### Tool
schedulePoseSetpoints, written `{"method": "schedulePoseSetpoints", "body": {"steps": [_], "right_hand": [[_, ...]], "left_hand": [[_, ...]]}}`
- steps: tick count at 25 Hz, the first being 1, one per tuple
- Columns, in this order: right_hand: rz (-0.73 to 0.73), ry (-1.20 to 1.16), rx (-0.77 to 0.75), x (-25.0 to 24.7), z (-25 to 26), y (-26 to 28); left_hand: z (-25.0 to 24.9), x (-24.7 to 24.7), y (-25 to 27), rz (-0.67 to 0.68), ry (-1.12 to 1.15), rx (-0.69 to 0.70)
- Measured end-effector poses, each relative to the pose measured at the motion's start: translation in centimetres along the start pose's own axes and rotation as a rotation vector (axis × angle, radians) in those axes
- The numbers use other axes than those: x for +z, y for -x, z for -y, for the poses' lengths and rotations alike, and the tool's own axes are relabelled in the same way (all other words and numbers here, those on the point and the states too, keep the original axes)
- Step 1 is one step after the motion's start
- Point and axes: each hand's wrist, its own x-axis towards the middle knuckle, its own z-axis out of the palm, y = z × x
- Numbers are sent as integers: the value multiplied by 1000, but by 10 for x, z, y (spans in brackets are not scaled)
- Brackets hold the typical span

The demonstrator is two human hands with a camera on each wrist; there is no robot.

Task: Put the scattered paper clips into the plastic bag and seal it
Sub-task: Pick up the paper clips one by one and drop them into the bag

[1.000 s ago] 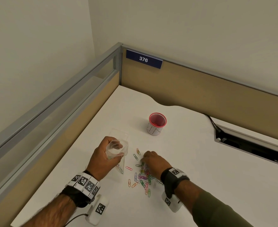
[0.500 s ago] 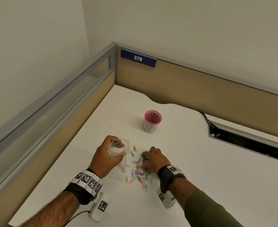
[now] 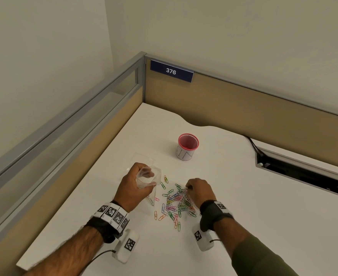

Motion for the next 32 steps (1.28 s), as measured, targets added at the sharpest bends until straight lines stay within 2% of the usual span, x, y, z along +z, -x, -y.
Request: {"method": "schedulePoseSetpoints", "body": {"steps": [7,10,14,18,23,26,30,32], "right_hand": [[-165,-471,22,-52,17,22],[-231,-649,-43,-84,43,32],[-278,-729,-202,-112,88,43],[-227,-600,-323,-103,118,48],[-132,-312,-402,-82,119,44],[-131,-278,-447,-88,116,44],[-220,-249,-388,-93,107,40],[-152,-169,-344,-90,106,38]], "left_hand": [[-4,9,-6,21,-11,13],[-7,14,-8,31,-17,24],[-10,22,-11,41,-16,42],[-13,28,-13,58,0,62],[-19,30,-12,49,-8,75],[-17,28,-13,57,-5,57],[-15,26,-12,60,-15,57],[-17,27,-12,59,-15,60]]}}
